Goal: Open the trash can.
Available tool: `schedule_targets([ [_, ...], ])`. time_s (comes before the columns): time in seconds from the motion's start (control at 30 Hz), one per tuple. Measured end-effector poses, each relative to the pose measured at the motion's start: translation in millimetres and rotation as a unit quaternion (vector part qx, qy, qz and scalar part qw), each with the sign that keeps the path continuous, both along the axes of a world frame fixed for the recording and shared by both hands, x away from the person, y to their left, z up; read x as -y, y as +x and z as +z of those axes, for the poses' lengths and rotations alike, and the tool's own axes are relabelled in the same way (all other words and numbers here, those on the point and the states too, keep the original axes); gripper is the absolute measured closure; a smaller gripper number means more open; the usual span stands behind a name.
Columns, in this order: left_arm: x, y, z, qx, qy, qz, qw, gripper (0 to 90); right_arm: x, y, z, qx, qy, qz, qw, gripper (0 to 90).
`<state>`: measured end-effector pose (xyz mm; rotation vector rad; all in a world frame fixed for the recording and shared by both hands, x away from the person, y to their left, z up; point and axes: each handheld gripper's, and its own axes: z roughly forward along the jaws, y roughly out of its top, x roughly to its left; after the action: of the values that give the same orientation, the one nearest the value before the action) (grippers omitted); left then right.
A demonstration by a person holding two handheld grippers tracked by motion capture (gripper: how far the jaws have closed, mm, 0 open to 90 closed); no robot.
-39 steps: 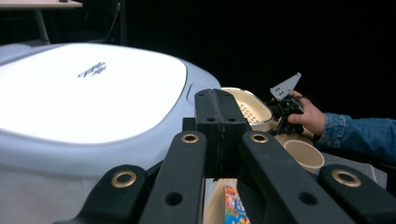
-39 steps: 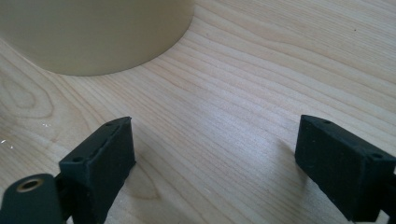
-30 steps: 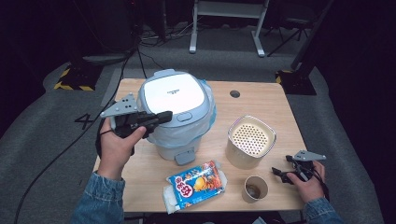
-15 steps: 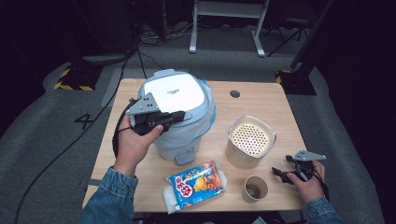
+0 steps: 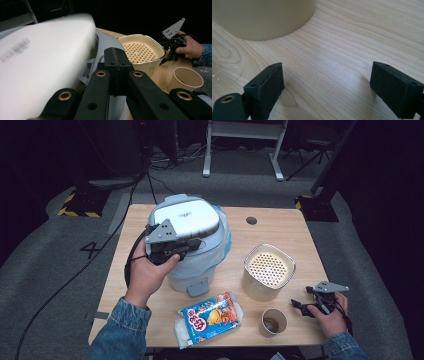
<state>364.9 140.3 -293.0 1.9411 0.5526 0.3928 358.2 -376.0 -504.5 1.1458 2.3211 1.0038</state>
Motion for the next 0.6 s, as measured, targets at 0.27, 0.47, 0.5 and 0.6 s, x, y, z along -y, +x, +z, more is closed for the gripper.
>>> schedule_targets([
  [0.27, -2.0, 1.6, -0.8, -0.003, -0.009, 0.005, 0.9999, 90.0, 0.0, 0.0, 0.0, 0.0, 0.0, 0.0, 1.0, 12.0],
  [0.47, -1.9, 1.9, 0.3, -0.008, -0.015, 0.004, 0.9998, 87.9, 0.0, 0.0, 0.0, 0.0, 0.0, 0.0, 1.0, 12.0],
  [0.5, -1.9, 1.9, 0.3, -0.008, -0.015, 0.004, 0.9998, 80.7, 0.0, 0.0, 0.0, 0.0, 0.0, 0.0, 1.0, 12.0],
  [0.6, -1.0, -0.3, 1.1, -0.004, -0.019, 0.003, 0.9998, 60.9, 0.0, 0.0, 0.0, 0.0, 0.0, 0.0, 1.0, 12.0],
])
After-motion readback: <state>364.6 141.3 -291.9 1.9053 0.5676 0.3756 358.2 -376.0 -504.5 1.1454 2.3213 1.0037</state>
